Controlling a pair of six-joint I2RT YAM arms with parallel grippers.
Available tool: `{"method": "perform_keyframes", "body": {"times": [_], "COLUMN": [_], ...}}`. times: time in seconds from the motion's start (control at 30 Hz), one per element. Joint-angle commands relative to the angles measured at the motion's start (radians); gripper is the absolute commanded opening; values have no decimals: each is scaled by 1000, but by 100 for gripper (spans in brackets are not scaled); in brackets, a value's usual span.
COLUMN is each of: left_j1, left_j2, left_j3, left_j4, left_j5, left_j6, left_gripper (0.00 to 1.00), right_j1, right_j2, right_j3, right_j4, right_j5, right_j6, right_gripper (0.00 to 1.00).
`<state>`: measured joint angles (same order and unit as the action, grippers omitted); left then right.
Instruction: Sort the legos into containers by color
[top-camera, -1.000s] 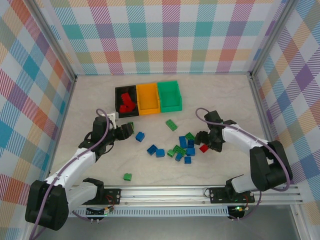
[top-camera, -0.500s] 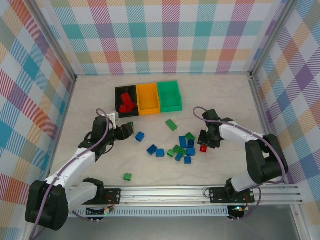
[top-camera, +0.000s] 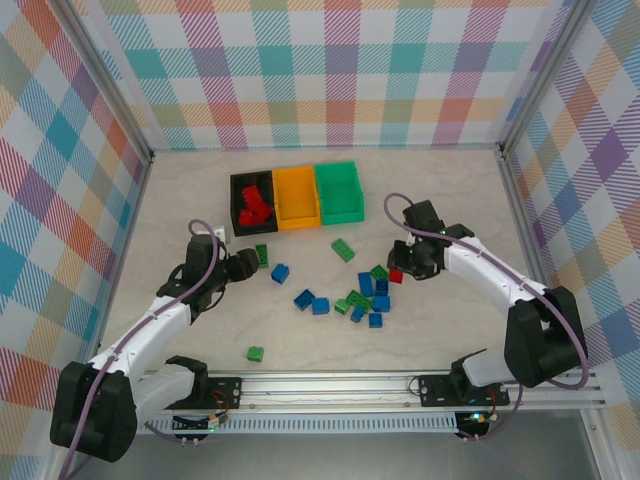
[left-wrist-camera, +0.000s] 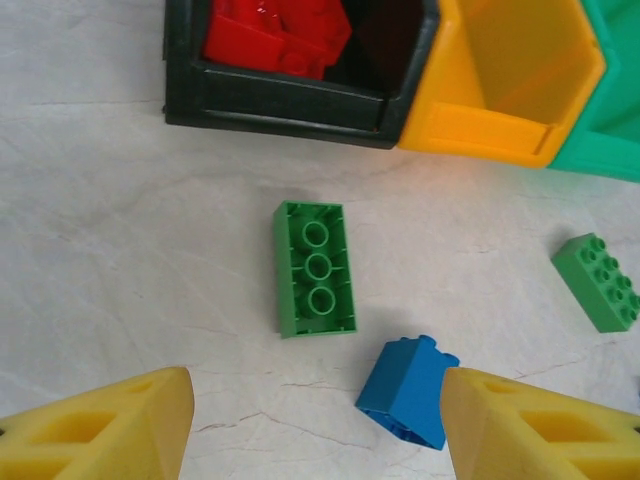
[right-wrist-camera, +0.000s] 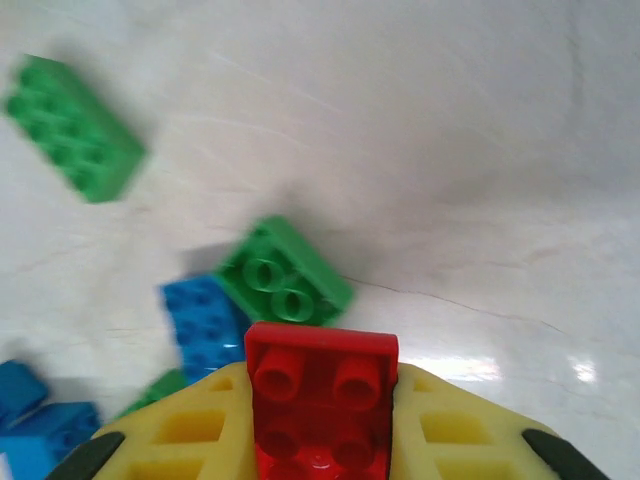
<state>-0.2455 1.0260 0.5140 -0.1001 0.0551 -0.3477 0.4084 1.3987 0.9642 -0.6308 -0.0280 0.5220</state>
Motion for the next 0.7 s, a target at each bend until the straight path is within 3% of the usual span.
{"method": "perform_keyframes", "body": {"times": [0.0,0.4,0.57,0.67], "left_j1": [16,98,110,113], "left_j2": [12,88,89,76], "left_j3": [18,12,35,37], "left_j4": [-18,-23,-121,-135], "left_j5": [-55,-65,-229,-247], "left_j6": [-25,-79,-125,-126], "left_gripper": [66,65,62,60], "right_j1": [53,264,304,312], "right_j2": [9,372,558,670], "right_j3": [88,552,819,982], "right_j4": [13,89,39,2], "right_j5": [-44,-89,-111,-128], "right_j6": [-19,-26,-45,-51], "right_gripper": [28,29,30,30]}}
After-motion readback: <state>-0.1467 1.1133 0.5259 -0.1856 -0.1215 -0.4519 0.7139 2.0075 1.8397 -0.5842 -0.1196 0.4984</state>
